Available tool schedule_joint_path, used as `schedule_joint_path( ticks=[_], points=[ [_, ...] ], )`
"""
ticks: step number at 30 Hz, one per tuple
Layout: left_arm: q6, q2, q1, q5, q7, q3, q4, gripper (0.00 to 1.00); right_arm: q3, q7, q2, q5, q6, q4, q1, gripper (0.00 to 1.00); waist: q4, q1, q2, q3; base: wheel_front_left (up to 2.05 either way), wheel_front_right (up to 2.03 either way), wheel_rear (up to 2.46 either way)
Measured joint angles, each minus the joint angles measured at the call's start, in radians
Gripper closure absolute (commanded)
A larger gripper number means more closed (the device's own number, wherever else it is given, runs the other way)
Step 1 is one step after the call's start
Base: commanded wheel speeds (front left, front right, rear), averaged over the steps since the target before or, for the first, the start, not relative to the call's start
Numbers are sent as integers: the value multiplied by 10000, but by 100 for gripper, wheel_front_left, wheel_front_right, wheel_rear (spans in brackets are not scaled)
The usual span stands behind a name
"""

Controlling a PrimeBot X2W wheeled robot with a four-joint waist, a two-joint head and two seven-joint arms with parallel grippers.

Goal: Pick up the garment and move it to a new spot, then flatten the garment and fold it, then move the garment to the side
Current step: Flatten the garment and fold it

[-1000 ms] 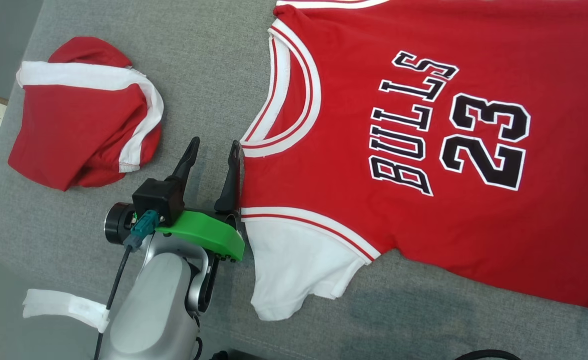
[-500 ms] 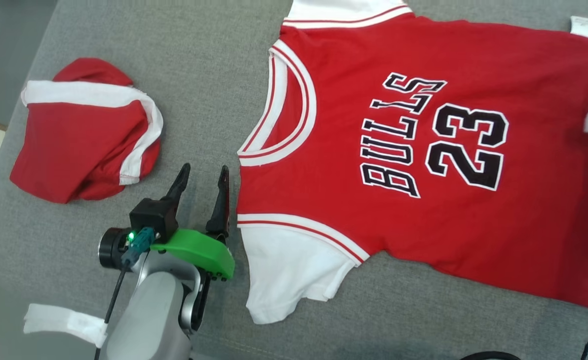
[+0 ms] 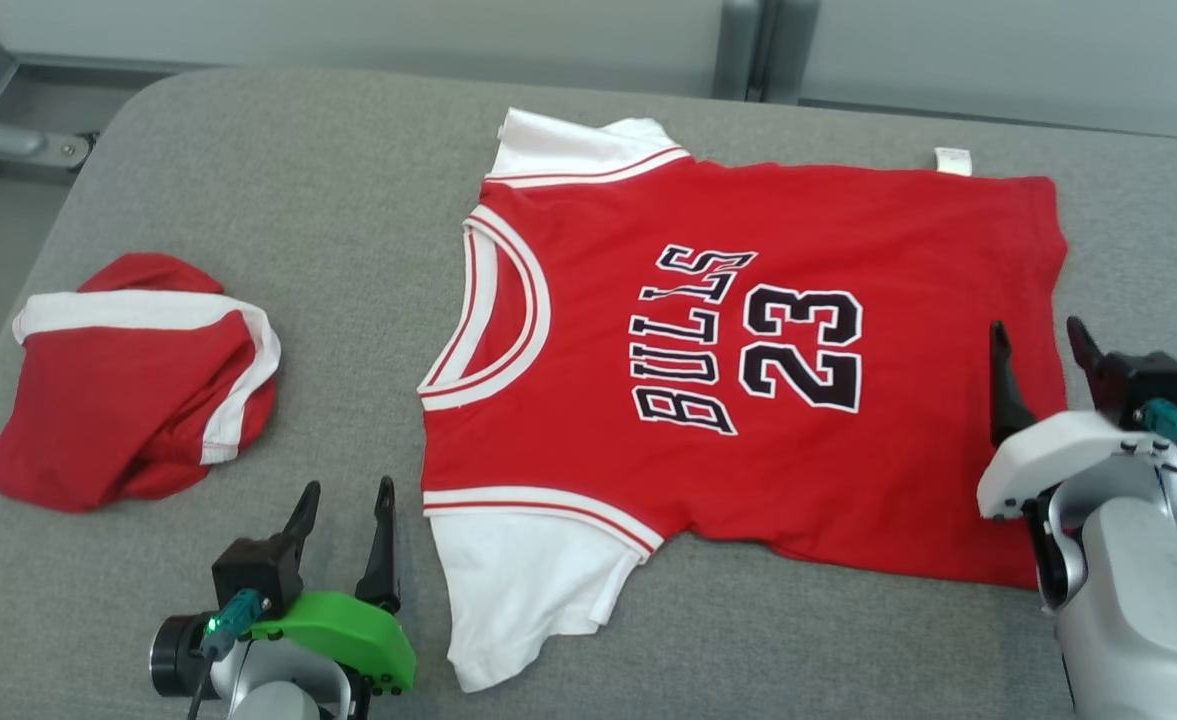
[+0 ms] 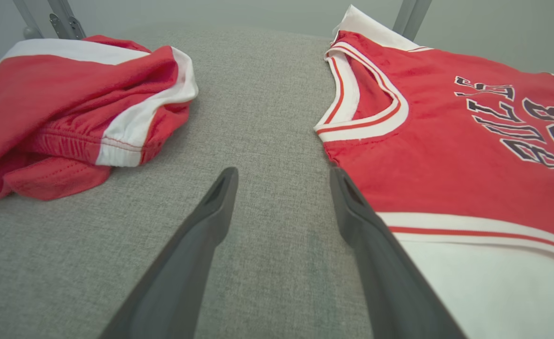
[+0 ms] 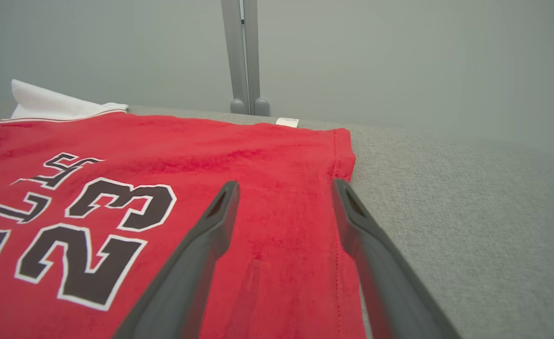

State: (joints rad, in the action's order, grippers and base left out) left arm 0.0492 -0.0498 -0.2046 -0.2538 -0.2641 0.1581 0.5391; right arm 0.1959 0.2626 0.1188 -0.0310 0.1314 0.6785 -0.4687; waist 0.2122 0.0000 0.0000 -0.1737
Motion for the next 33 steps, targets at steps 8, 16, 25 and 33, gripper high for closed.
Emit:
schedule_joint_path(
  ticks=[8, 16, 25, 33],
  points=[
    [165, 4, 838, 201, 0, -268, -13, 0, -556, 0, -359, 800, 0, -679, 1688, 0, -714, 0, 0, 1119, 0, 0, 0],
    [261, 6, 1411, 454, 0, -320, -253, 0, -792, 2, -564, 1179, 0, -1174, 2652, 0, -1451, 0, 0, 1836, 0, 0, 0],
    [297, 4, 2172, 612, 0, -324, -848, 0, -846, 2, -663, 1350, 0, -1513, 3254, 0, -1893, 0, 0, 2408, 0, 0, 0],
    [314, 4, 2364, 640, 0, -240, -1112, 0, -800, 0, -673, 1329, 0, -1576, 3313, 0, -1945, 0, 0, 2509, 0, 0, 0]
  ],
)
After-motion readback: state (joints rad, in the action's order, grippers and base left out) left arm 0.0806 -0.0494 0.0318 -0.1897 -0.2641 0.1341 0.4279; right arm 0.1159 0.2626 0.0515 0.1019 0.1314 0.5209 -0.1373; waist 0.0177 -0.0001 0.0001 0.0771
